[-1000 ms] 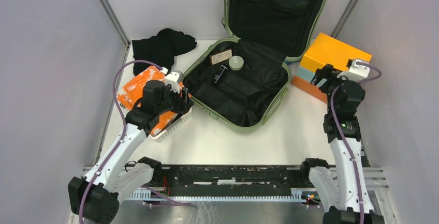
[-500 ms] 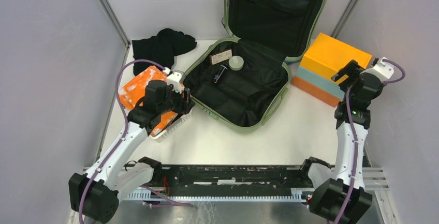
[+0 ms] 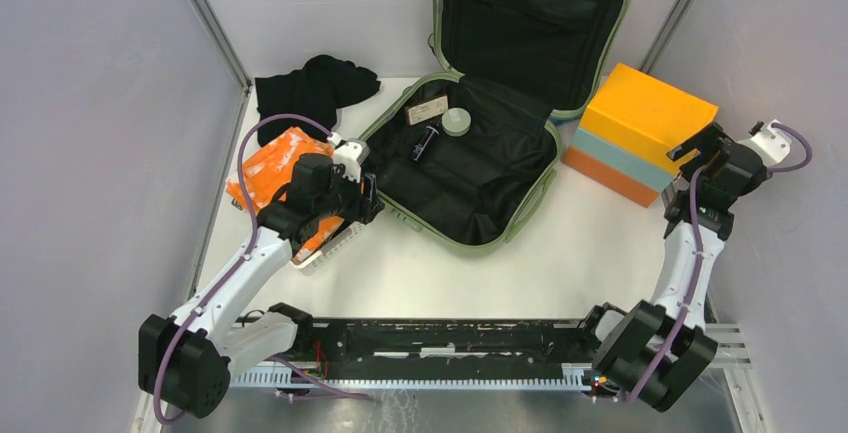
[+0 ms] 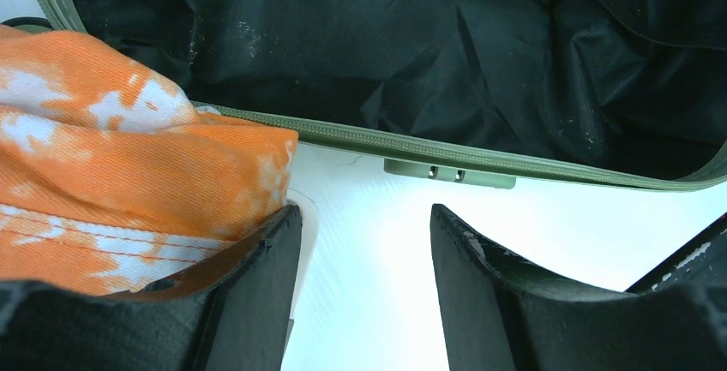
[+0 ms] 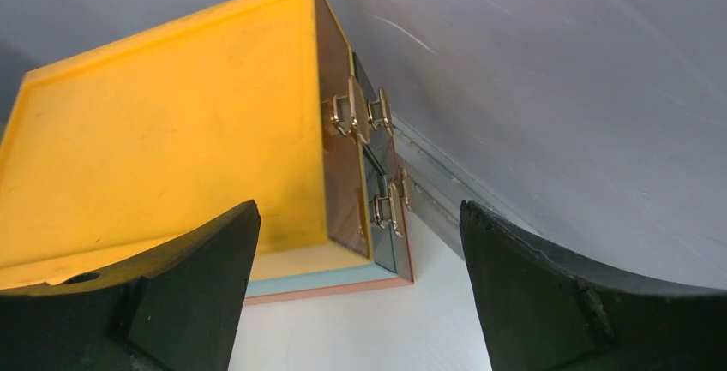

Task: Open, take out, and arrange the luggage
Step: Adjust the storage box at the center of the board.

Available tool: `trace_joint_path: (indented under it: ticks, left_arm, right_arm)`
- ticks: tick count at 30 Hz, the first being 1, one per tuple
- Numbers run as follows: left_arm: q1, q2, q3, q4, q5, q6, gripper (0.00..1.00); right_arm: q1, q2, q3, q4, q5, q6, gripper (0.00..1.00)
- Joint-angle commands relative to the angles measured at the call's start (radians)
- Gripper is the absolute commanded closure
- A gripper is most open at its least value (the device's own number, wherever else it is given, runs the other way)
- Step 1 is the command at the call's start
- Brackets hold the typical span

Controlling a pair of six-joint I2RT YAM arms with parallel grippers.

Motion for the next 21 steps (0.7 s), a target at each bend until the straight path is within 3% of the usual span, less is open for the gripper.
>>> trace_joint_path:
  ticks: [1,10,21]
  left_arm:
    - [-0.003,0.002,0.006,0.023,0.000,0.006,0.36]
    - [-0.002,0.027,0.018,0.014,-0.026,0.009,0.36]
    - [-0.002,0.025,0.018,0.014,-0.022,0.011,0.36]
  right_arm:
    - [-0.046,0.091,0.058,0.117,-0.127,0.070,0.07]
    - [-0.064,0.233,0.110,0.190,-0.319,0.178,0.10]
    - [-0.027,0.086,0.005,0.206,-0.362,0.278,0.26]
